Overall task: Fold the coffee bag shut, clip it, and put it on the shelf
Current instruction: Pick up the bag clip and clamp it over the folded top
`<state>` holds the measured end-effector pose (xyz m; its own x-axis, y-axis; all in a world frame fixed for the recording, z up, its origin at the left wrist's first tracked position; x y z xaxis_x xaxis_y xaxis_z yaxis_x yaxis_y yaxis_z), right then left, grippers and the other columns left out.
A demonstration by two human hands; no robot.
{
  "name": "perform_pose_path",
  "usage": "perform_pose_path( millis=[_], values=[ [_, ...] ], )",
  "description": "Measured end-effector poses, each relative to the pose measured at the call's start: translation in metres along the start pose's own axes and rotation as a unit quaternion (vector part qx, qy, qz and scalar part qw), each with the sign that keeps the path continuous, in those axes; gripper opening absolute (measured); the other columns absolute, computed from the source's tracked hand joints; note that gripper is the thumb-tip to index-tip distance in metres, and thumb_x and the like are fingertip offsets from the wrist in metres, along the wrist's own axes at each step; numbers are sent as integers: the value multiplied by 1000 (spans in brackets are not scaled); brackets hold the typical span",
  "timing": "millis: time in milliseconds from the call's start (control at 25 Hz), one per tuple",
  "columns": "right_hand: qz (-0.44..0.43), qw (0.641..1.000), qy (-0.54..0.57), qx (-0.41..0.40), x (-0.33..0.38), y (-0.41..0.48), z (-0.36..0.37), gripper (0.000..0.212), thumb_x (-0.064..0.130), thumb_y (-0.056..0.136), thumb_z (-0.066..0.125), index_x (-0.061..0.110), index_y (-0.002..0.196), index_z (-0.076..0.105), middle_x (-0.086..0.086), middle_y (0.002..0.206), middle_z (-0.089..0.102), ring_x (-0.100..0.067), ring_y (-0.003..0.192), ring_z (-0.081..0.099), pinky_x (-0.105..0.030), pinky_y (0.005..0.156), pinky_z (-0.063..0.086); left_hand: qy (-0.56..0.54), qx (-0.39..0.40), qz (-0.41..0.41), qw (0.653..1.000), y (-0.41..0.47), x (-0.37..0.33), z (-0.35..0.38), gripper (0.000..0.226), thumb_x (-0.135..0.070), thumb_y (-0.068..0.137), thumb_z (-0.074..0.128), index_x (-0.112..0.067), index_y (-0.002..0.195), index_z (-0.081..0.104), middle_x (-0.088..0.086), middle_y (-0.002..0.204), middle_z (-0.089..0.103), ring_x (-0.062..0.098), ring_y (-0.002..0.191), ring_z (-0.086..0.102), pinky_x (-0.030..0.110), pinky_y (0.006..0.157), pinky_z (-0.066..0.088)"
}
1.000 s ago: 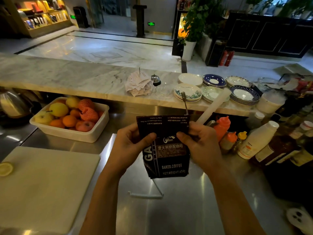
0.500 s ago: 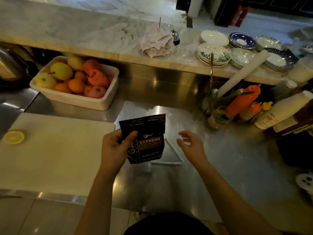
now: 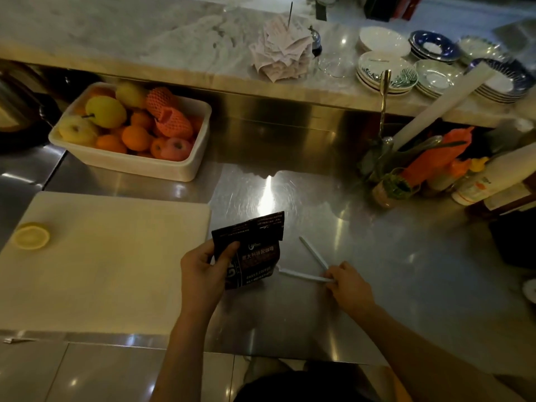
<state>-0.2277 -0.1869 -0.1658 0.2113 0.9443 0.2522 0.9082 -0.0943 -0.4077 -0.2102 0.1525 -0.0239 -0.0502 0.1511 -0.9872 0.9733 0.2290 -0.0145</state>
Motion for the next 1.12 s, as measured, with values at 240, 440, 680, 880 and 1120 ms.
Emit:
perform_pose_path(
  millis=[240, 440, 680, 880, 1120],
  values=[
    [-8, 995, 88, -46, -6, 1, -7, 4, 19, 86, 68, 21, 83, 67, 0, 87, 52, -24, 78, 63, -33, 72, 51, -4, -17, 5, 1000, 1, -5, 2, 45, -9, 88, 71, -53, 86, 74, -28, 82, 76, -9, 77, 70, 8, 65, 51],
    [-32, 943, 287, -165, -16, -9, -68, 16, 3, 80, 76, 17, 81, 70, -8, 83, 67, -2, 68, 64, -3, 61, 47, -13, -22, 2, 1000, -4, -11, 22, 46, -9, 89, 71, -55, 84, 74, -25, 80, 77, -3, 75, 71, 13, 65, 54],
    [-131, 916, 339, -167, -33, -20, -174, 16, 1, 81, 75, 16, 86, 72, -3, 89, 69, -4, 76, 69, -13, 67, 54, -11, -21, 14, 1000, -6, -42, 67, 41, -9, 90, 70, -49, 84, 76, -21, 81, 78, -1, 77, 73, 17, 67, 56],
    [-283, 906, 277, -149, -20, -32, -258, 21, 2, 78, 76, 17, 91, 72, 9, 88, 65, -2, 82, 65, -11, 72, 52, 14, 23, 25, 999, -10, -84, 135, 16, -11, 90, 69, -22, 98, 78, -4, 90, 81, 17, 85, 76, 40, 77, 60],
    [-330, 883, 314, -117, -8, -34, -305, 26, 6, 81, 75, 29, 92, 68, 10, 81, 69, 1, 71, 68, -15, 65, 54, 19, 50, 49, 997, -21, -125, 185, 17, -15, 91, 67, -27, 99, 75, -7, 93, 81, 10, 86, 76, 31, 76, 59]
  ],
)
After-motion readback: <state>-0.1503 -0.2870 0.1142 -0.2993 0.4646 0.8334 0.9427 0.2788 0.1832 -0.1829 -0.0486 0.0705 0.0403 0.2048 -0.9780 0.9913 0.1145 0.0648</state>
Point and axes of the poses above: each hand's wrist, its own y-axis towards the middle knuckle, its own z-axis out of the palm, x = y × z, the point moved 9 cm from there along y, towards the middle knuckle
